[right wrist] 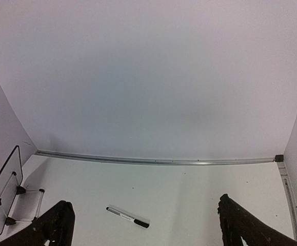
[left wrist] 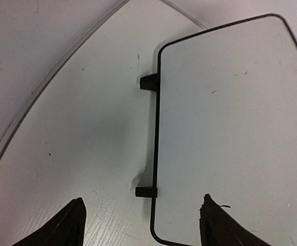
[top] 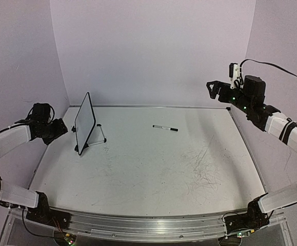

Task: Write a sentence on the whiteboard
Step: Move the whiteboard to the corner of the board.

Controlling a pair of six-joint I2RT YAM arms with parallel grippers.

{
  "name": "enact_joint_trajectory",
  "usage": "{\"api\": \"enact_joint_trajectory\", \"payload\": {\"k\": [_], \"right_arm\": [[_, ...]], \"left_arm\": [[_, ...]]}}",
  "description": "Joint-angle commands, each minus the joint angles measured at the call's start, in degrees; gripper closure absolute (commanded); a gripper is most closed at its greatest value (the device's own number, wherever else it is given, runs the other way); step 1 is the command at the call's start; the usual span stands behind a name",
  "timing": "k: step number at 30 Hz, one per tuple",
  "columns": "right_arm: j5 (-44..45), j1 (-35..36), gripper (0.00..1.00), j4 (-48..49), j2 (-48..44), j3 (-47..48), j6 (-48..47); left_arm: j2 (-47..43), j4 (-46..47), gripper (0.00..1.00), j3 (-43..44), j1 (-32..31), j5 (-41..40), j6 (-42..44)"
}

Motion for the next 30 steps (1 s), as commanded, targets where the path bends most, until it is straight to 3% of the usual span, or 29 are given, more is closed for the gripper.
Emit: {"api": "enact_joint_trajectory", "payload": {"k": [1,13,20,30], "right_arm": [[-4.64,0.08,0.02,1.85,0.24,0.99,0.31],[-7.14,0.08,0.02,2.01,-0.16,0.02,0.34],[-8.11,0.16,0.02,2.02,-1.29,-1.07,0.98],[-9.58,0.34,0.02,2.49,-0.48,-1.58,2.1]], "left_arm": [[7.25,-0.2,0.31,0.56,0.08,5.07,-1.7],[24.71,3.96,0.71,7.96,0.08,2.27,2.72],[32.85,4.15,0.77,12.7,0.11,0.15,4.48],[34.87,6.83,0.88,10.03,-0.53,7.37,3.58]]}}
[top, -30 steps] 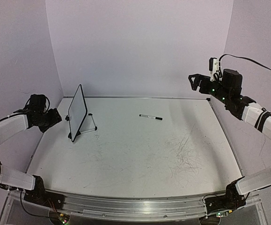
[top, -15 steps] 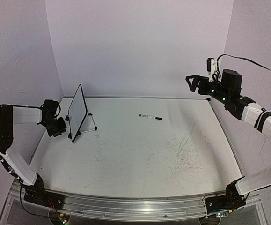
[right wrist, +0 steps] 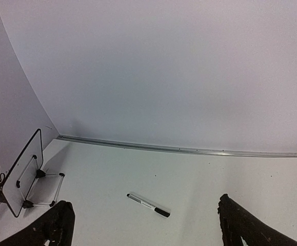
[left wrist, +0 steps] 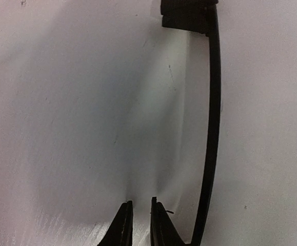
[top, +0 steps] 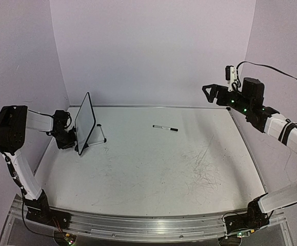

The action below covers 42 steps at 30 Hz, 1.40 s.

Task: Write a sentence on the whiteboard
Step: Move the whiteboard to the corner of the board.

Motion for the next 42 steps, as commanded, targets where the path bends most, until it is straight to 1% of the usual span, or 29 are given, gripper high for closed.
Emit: {"api": "enact_joint_trajectory", "payload": {"k": [1,9,12,20,23,27,33,35,37,39,42], "right_arm": [[-1.7,0.44,0.02,2.63,-0.46,-0.16,1.13],[-2.81,1.3,0.02,3.27,0.81,-0.08,1.97],[-2.91,1.67,0.02,3.27,0.67,-0.42,2.16],[-2.86,3.12,0.02,2.59,0.74,-0.62,2.32],[-0.83,5.17,0.02,1.15,1.81,0.33,1.02],[2.42,8.09,0.02,-1.03,3.47,1.54,-1.48],[1.57,8.19,0.02,-0.67,4.94,0.51,-1.0],[2.75,8.25,0.02,0.22,5.02,-0.23,-0.09],[3.87,8.25,0.02,0.68,5.36,-0.64,3.43],[0.94,8.37,0.02,0.13,6.54,-0.23,4.95],[-1.08,9.55,0.02,-0.65,8.67,-0.8,6.94]], "left_arm": [[-0.89,2.95,0.88,-1.34,-0.87,3.33,-0.26],[-4.18,3.73,0.91,-5.16,-5.04,4.52,-2.13],[-5.84,3.71,0.91,-6.31,-7.71,4.43,-3.66],[-6.62,3.72,0.91,-6.31,-13.97,5.58,-7.95],[-6.25,3.85,0.91,-5.9,-15.77,5.52,-9.17],[-4.31,4.28,0.91,-4.11,-20.69,4.56,-11.36],[1.03,4.7,0.91,0.11,-28.66,1.93,-15.79],[2.31,4.85,0.91,1.65,-31.37,0.98,-17.6],[3.7,4.86,0.91,3.26,-33.91,0.4,-19.15],[4.66,4.95,0.91,4.88,-36.26,-1.56,-20.73],[4.47,4.87,0.89,5.57,-38.81,-3.52,-22.61]]}}
